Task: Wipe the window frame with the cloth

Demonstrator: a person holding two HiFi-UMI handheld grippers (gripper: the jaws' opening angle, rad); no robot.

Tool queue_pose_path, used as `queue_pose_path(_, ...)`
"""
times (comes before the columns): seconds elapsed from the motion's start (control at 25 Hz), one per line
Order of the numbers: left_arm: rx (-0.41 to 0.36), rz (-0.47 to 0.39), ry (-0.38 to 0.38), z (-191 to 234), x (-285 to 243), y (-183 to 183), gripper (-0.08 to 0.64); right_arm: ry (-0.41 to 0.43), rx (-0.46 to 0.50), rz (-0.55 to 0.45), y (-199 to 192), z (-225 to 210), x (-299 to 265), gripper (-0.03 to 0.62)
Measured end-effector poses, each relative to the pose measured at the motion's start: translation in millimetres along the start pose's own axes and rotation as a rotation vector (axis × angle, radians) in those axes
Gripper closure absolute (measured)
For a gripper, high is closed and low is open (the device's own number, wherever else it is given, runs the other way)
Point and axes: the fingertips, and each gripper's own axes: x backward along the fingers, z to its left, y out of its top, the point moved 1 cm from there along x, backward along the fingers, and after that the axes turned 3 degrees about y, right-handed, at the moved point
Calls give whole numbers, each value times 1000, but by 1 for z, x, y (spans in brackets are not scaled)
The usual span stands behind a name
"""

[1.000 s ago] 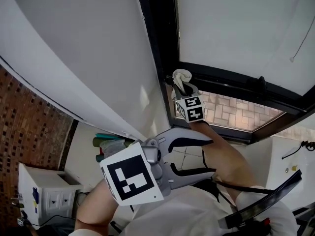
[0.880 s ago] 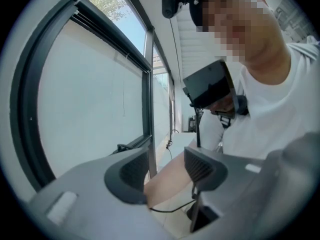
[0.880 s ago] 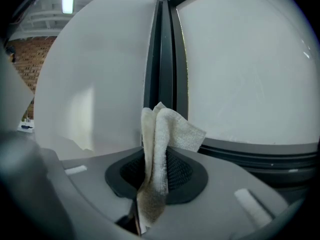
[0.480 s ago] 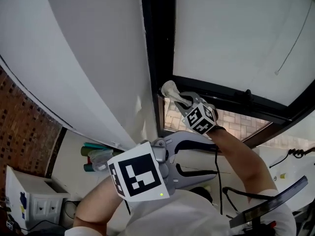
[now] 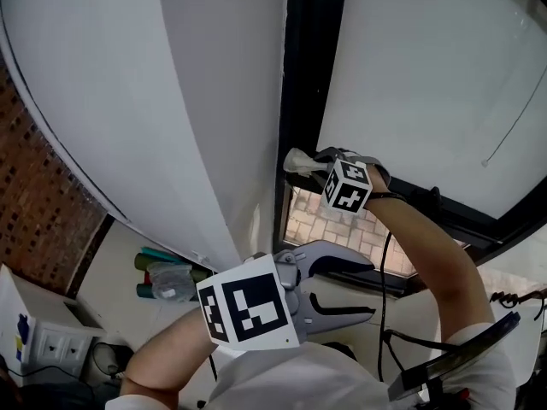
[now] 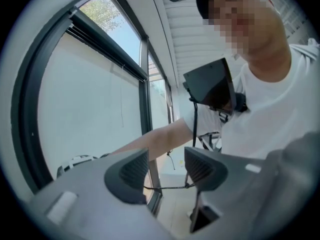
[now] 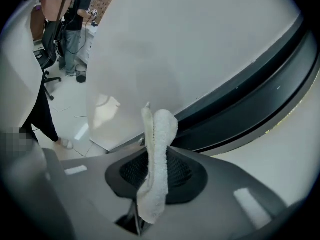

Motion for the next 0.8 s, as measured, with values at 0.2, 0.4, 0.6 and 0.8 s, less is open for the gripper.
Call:
queue_pose_path(0.2, -12, -8, 8, -3, 5, 5, 318, -38, 48, 9, 20, -37, 35, 520)
queue_pose_path(0.4, -41, -25, -9, -20, 14, 24, 318, -113, 70, 3, 51, -76, 98, 520)
queue_pose_path(0.6, -59, -18, -27, -6, 6, 21, 318, -166, 67, -30, 68, -126, 127, 520)
queue_pose_path(0.8, -86, -10, -33, 4, -1, 21, 318, -242, 89, -53, 91, -176, 168, 520)
